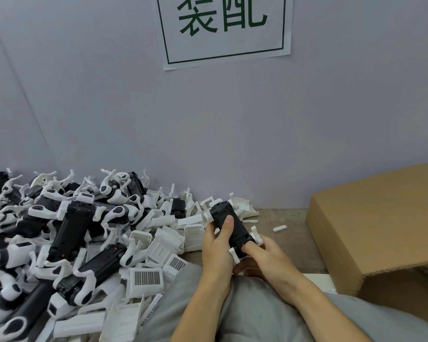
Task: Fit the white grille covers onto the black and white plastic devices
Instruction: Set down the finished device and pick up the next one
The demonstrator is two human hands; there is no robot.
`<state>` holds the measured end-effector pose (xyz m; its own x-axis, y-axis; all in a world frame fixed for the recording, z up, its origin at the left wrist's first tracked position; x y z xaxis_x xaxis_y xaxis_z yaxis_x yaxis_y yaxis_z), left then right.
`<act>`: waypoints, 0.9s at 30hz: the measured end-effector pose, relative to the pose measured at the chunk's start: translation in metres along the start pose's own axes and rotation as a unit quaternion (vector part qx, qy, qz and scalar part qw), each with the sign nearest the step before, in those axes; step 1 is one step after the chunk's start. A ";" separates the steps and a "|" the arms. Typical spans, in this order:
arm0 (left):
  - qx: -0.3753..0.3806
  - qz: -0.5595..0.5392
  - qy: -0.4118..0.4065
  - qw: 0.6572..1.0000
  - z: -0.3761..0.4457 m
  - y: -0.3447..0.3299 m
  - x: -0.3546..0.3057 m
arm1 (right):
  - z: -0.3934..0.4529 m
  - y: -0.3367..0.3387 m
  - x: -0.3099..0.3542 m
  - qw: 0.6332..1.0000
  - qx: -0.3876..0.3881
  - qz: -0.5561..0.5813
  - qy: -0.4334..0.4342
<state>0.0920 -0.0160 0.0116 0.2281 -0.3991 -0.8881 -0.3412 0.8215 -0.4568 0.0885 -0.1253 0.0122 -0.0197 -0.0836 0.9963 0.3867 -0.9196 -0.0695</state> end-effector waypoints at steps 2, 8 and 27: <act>-0.002 -0.003 0.002 1.000 0.000 0.000 0.000 | -0.001 -0.001 0.002 1.000 -0.002 0.025 0.000; -0.003 -0.008 0.012 1.000 -0.001 -0.001 0.001 | 0.000 0.000 0.000 0.999 0.003 0.040 -0.007; -0.004 -0.001 0.017 1.000 -0.003 -0.001 -0.001 | -0.002 -0.004 0.005 0.999 0.025 0.037 0.001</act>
<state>0.0893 -0.0175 0.0129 0.1983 -0.4138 -0.8885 -0.3488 0.8174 -0.4585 0.0847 -0.1228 0.0175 0.0085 -0.1515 0.9884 0.4330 -0.8904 -0.1402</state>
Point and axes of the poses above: each hand's wrist, its own z-axis towards the middle knuckle, its own y-axis out of the back of the hand, x = y × z, the point moved 7 cm from there along z, towards the middle knuckle
